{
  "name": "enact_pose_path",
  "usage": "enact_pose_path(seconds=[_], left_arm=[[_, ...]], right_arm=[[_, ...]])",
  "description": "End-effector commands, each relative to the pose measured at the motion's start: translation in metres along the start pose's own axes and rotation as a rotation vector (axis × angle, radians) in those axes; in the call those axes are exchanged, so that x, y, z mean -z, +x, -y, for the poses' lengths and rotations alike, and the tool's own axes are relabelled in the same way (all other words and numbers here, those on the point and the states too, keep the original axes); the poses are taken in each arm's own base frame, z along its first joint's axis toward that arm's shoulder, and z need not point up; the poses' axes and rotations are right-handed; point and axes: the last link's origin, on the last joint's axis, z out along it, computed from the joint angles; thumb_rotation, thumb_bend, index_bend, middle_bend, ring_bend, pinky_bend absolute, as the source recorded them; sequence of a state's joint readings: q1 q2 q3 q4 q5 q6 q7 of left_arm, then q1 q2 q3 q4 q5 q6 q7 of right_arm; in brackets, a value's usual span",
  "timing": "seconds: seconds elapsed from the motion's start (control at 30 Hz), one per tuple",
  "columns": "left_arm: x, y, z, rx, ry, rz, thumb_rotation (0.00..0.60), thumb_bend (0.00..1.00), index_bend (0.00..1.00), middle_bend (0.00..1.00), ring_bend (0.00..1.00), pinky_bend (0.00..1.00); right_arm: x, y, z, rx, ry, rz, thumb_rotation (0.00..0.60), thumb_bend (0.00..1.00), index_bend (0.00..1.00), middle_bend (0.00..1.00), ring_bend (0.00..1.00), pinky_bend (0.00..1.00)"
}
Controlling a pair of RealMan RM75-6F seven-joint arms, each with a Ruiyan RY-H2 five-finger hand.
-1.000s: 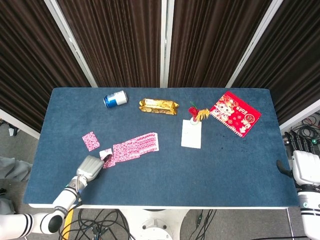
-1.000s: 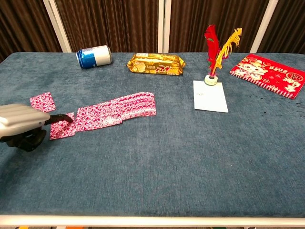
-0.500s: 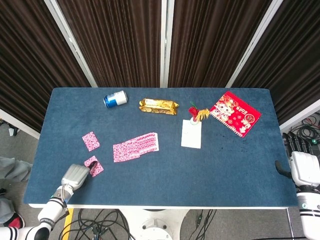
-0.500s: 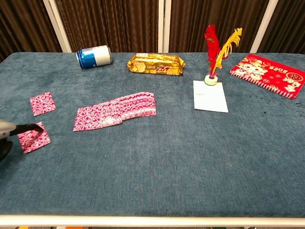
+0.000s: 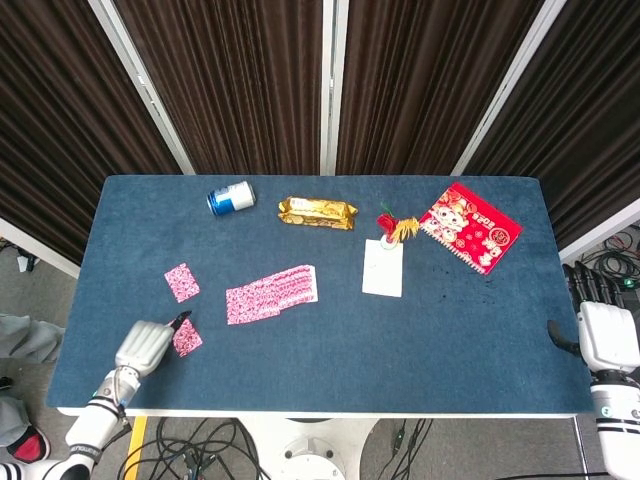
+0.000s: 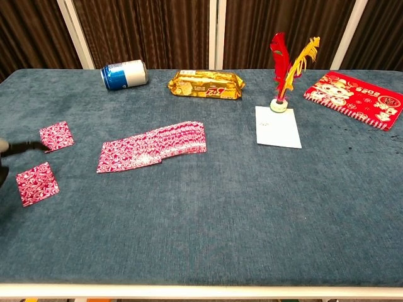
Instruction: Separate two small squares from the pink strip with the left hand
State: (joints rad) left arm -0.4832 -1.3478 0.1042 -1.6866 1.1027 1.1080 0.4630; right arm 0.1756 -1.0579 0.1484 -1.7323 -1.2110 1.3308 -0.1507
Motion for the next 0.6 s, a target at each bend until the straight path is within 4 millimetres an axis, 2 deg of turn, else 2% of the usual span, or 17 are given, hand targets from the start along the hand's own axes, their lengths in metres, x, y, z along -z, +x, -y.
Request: enact_pose_path(seconds=[0.03,0.1,0.17,0.27,0.33,0.37,0.4,0.47,0.53,0.6], left_arm=[[-0.001,0.018,0.006,0.041,0.01,-0.122,0.6,0.73,0.07,0.86,0.86,0.84],[-0.001,0.027,0.012,0.036,0.025,-0.213,0.6,0.7,0.07,0.78,0.77,0.77],[-0.002,0.037,0.023,0.011,0.068,-0.325,0.6,0.67,0.07,0.64,0.61,0.65],[0.0,0.048,0.038,-0.01,0.147,-0.413,0.6,0.6,0.07,0.4,0.3,0.44],[0.001,0.053,0.047,-0.02,0.192,-0.437,0.6,0.52,0.07,0.26,0.13,0.28],[0.002,0.055,0.049,-0.022,0.199,-0.442,0.597,0.48,0.07,0.2,0.09,0.22],[0.003,0.056,0.051,-0.021,0.199,-0.454,0.564,0.43,0.07,0.11,0.03,0.13],[0.005,0.057,0.053,0.008,0.174,-0.492,0.433,0.34,0.07,0.01,0.0,0.05],[0.007,0.053,0.054,0.034,0.158,-0.504,0.299,0.26,0.07,0.0,0.0,0.02],[0.007,0.05,0.056,0.041,0.162,-0.492,0.237,0.21,0.07,0.0,0.0,0.01]], right_arm=[[0.0,0.0,-0.001,-0.001,-0.002,-0.002,0.6,0.27,0.0,0.0,0.0,0.0],[0.0,0.001,-0.001,-0.002,-0.002,-0.004,0.6,0.27,0.0,0.0,0.0,0.0],[0.0,0.001,-0.001,-0.003,-0.001,-0.005,0.6,0.27,0.0,0.0,0.0,0.0],[-0.001,0.001,-0.001,-0.005,0.0,-0.005,0.6,0.27,0.0,0.0,0.0,0.0],[-0.001,0.002,-0.001,-0.007,0.0,-0.006,0.6,0.27,0.0,0.0,0.0,0.0],[-0.001,0.002,-0.002,-0.008,0.0,-0.007,0.6,0.27,0.0,0.0,0.0,0.0],[-0.001,0.002,-0.002,-0.009,-0.001,-0.008,0.6,0.27,0.0,0.0,0.0,0.0],[-0.001,0.002,-0.003,-0.013,-0.002,-0.01,0.6,0.27,0.0,0.0,0.0,0.0],[0.0,0.003,-0.003,-0.019,-0.003,-0.012,0.6,0.27,0.0,0.0,0.0,0.0],[0.0,0.004,-0.002,-0.022,-0.003,-0.017,0.6,0.27,0.0,0.0,0.0,0.0]])
